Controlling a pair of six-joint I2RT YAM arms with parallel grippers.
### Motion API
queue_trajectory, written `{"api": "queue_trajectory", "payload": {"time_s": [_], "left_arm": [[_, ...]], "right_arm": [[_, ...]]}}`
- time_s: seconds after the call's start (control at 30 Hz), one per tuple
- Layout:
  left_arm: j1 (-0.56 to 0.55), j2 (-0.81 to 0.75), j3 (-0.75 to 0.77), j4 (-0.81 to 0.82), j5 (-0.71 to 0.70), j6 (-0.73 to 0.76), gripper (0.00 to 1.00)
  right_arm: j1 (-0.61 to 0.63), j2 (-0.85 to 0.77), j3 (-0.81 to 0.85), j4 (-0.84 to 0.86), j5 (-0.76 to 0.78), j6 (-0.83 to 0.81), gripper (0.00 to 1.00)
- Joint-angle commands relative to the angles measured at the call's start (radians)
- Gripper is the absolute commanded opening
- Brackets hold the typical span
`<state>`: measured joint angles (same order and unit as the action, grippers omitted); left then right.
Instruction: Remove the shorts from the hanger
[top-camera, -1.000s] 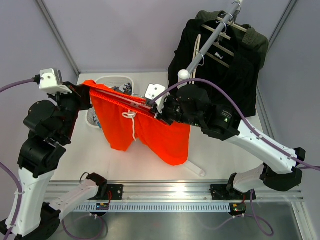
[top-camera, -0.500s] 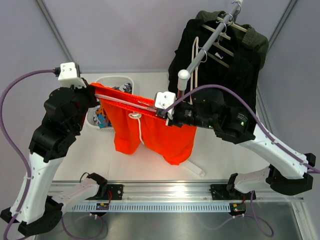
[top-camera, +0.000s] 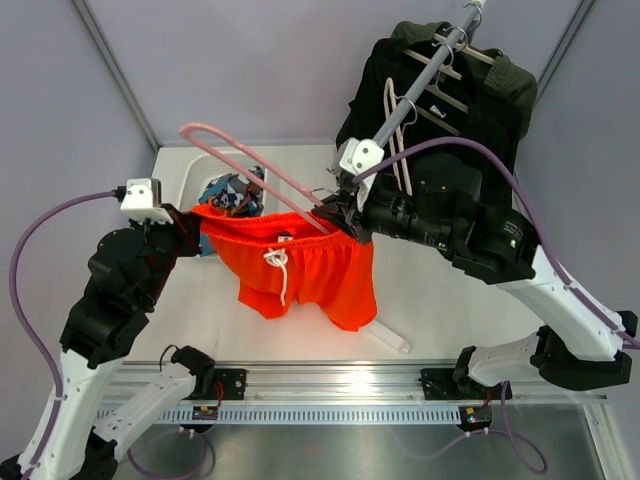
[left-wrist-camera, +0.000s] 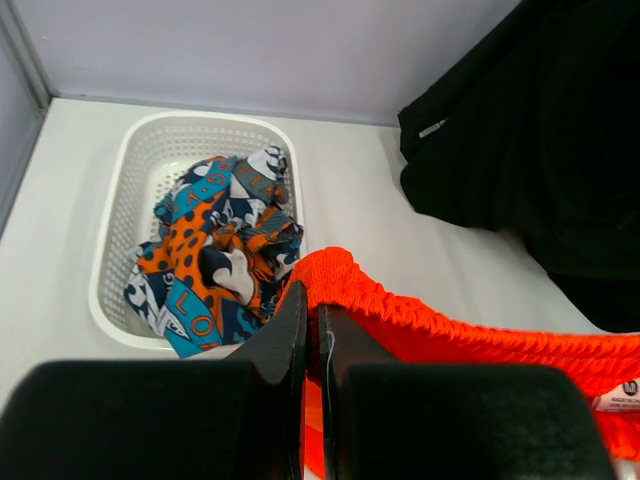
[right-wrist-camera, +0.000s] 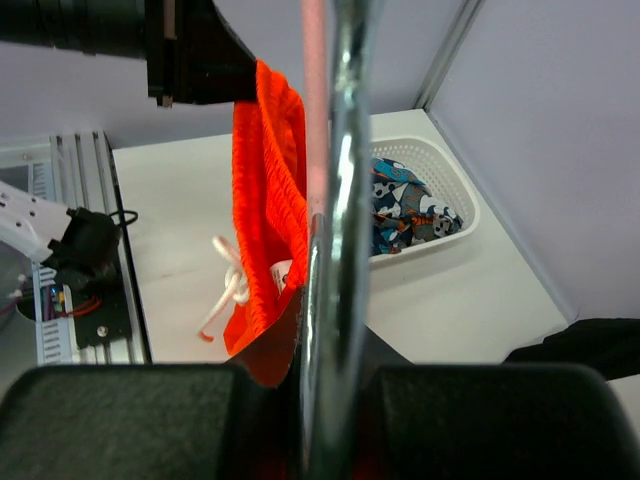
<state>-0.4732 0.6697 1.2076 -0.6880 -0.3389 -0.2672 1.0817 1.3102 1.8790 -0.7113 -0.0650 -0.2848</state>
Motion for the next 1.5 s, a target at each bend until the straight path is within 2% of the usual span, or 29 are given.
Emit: {"api": "queue_trajectory", "payload": {"time_s": [0.0, 0.13, 0.2, 0.3, 0.4, 0.5, 0.63, 0.73, 0.93, 1.13, 1.47], "left_arm": [[0.01, -0.019, -0.036, 0.117, 0.103, -0.021, 0.01], [0.01, 0.017, -0.022, 0.128, 0.153, -0.024, 0.1], [0.01, 0.062, 0.009, 0.124, 0.181, -0.035, 0.33], [0.01, 0.087, 0.02, 0.14, 0.224, -0.041, 0.58], [0.01, 0.073, 0.017, 0.154, 0.251, -0.05, 0.71], [0.01, 0.018, -0.012, 0.165, 0.279, -0.056, 0.81], [0.01, -0.076, -0.072, 0.194, 0.365, -0.066, 0.86], [0.01, -0.096, -0.101, 0.205, 0.428, -0.089, 0.86], [0.01, -0.116, -0.141, 0.33, 0.554, -0.173, 0.87], [0.01, -0.047, -0.12, 0.508, 0.534, -0.416, 0.88], [0.01, 0.053, -0.068, 0.616, 0.442, -0.596, 0.82]], "right_arm": [[-0.011, 0.04, 0.046, 0.056, 0.05, 0.084, 0.0], [-0.009, 0.07, 0.06, 0.073, 0.059, 0.081, 0.0], [-0.011, 0.086, 0.069, 0.082, 0.06, 0.075, 0.0], [-0.009, 0.104, 0.086, 0.088, 0.088, 0.062, 0.0], [-0.009, 0.126, 0.091, 0.099, 0.111, 0.038, 0.0], [-0.011, 0.149, 0.086, 0.113, 0.157, 0.01, 0.0], [-0.009, 0.164, 0.078, 0.124, 0.185, 0.003, 0.0], [-0.009, 0.172, 0.081, 0.134, 0.218, 0.001, 0.0], [-0.009, 0.196, 0.088, 0.124, 0.225, -0.013, 0.0], [-0.008, 0.205, 0.069, 0.119, 0.225, -0.028, 0.0], [-0.009, 0.193, 0.071, 0.107, 0.188, -0.037, 0.0]]}}
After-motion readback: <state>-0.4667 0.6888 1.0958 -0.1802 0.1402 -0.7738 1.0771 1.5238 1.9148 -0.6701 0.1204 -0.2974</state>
